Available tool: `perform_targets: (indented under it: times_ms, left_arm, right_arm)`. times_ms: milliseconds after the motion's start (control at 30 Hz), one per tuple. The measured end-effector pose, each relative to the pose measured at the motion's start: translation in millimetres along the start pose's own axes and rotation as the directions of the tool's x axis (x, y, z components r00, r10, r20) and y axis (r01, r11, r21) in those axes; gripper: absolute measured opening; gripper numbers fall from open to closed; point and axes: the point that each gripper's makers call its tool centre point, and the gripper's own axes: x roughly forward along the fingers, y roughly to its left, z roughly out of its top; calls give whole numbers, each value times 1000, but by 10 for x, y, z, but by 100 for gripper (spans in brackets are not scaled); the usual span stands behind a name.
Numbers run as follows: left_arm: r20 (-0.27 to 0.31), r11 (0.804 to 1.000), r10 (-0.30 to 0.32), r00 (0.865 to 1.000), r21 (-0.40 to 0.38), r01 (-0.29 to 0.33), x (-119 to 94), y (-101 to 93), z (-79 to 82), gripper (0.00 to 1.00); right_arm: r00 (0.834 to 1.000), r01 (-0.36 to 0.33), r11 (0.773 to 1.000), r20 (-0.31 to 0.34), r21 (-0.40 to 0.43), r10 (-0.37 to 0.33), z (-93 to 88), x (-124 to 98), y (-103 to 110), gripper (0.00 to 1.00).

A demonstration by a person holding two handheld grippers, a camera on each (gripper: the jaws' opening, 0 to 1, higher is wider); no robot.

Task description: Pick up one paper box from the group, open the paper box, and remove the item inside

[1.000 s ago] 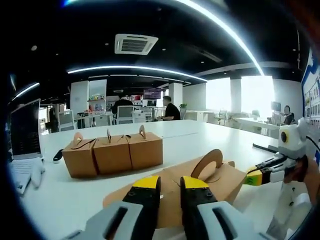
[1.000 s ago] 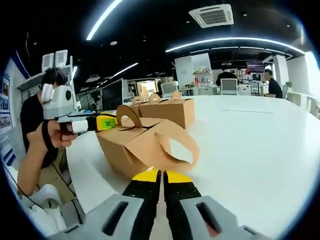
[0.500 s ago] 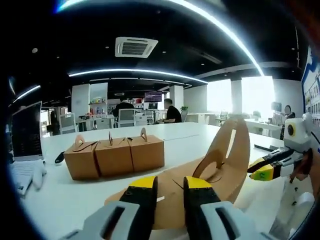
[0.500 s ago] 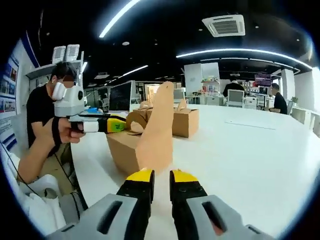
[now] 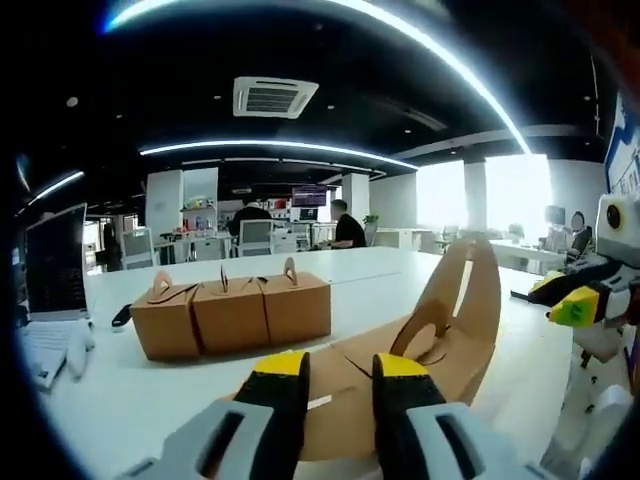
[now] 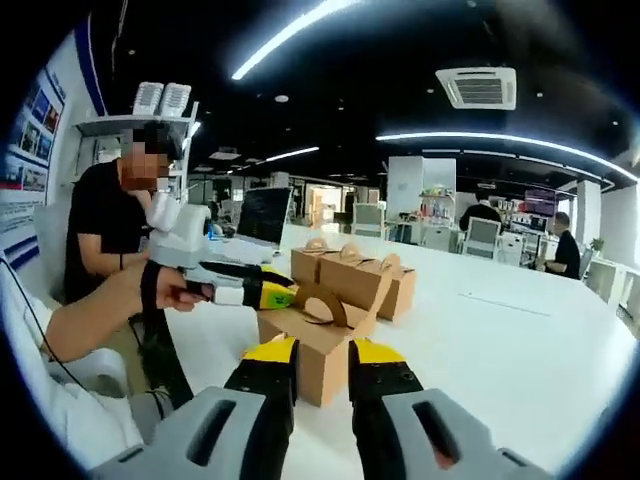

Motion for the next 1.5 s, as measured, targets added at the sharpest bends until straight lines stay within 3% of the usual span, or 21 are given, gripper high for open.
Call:
perform_targets:
  times_ms: [200, 533, 633, 700, 800, 900, 1000, 1100, 1500]
  left_arm:
    - [14, 1000, 0, 1000, 10, 0, 168, 89, 79, 26]
    - [28, 1000, -19, 999, -4, 19, -38, -99, 6, 25]
    - [28, 1000, -22, 999, -9, 23, -63, -125, -3, 25]
    - [26, 1000, -24, 999, -11, 24, -77, -137, -11, 25]
    - [25, 1000, -26, 999, -14, 26, -104, -156, -23, 25]
    - [27, 999, -27, 999, -17, 27, -90, -143, -20, 25]
    - [30, 999, -28, 999, -21, 28, -115, -165, -31, 25]
    - [28, 999, -30, 999, -23, 31, -107, -159, -30, 25]
    - [28, 998, -43, 999, -37, 44, -83, -138, -33, 25]
  right_arm:
    - [998, -34, 995, 45, -97, 39, 300, 106, 106, 21]
    - [993, -80, 986, 69, -148, 91, 469, 576, 102, 32]
    - [994, -63, 964, 70, -259, 84, 471, 701, 65, 34]
    - [995, -67, 954, 58, -291, 87, 428, 764, 62, 39]
    - [990, -117, 959, 46, -257, 133, 354, 820, 94, 48]
    - [991, -119, 956, 33, -268, 133, 268, 847, 81, 61]
    - [993, -101, 957, 25, -272, 112, 228, 819, 16, 61]
    - [992, -117, 969, 10, -216, 122, 141, 798, -11, 61]
    - [994, -109, 986, -33, -122, 106, -204, 754, -105, 61]
